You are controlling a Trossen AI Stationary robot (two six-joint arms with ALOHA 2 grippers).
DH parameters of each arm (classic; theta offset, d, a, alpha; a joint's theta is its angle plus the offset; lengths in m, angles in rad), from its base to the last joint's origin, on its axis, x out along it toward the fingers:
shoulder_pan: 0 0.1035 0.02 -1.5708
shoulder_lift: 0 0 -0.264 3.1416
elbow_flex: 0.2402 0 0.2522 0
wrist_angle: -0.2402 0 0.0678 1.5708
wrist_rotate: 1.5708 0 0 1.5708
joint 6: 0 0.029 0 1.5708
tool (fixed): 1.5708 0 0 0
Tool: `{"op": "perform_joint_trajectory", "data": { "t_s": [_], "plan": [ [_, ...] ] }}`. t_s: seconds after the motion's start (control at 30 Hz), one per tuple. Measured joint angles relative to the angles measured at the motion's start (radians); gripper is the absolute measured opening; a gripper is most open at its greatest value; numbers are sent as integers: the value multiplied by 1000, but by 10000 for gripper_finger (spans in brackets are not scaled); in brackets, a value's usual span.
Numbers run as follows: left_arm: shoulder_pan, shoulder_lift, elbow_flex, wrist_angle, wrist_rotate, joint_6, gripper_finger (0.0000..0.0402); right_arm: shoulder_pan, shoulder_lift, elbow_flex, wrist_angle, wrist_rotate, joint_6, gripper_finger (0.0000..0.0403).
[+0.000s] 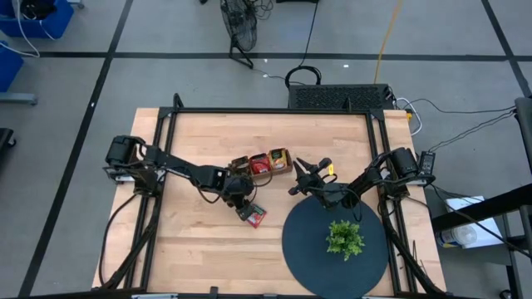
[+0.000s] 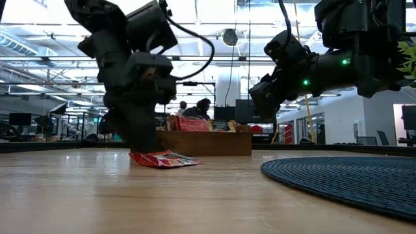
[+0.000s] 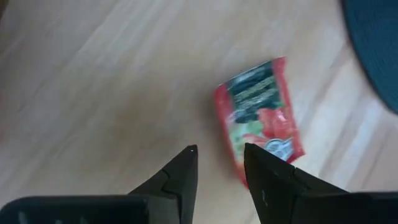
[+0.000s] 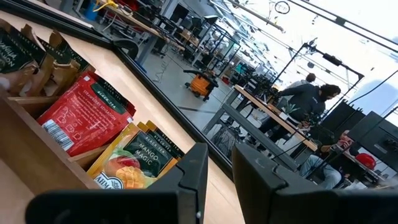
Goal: Pick & Place Tea
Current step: Put the red tea bag into the middle section wooden organizer
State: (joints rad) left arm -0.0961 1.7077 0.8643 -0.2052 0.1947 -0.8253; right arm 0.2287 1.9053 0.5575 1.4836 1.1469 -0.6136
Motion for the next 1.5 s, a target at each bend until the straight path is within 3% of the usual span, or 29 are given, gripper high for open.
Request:
{"op": "perform_joint_trajectory", "data": {
  "t_s": [0.47, 1.2, 1.5],
  "plan": [
    [0, 7, -16, 86, -10, -18, 132, 0, 0, 0, 1, -24, 0, 61],
    [-30, 40, -15, 80, -45, -39, 131, 0, 0, 0, 1, -24, 1, 61],
    [-26, 99, -14, 226, 73, -10, 131, 0, 0, 0, 1, -23, 2, 61]
  ]
}}
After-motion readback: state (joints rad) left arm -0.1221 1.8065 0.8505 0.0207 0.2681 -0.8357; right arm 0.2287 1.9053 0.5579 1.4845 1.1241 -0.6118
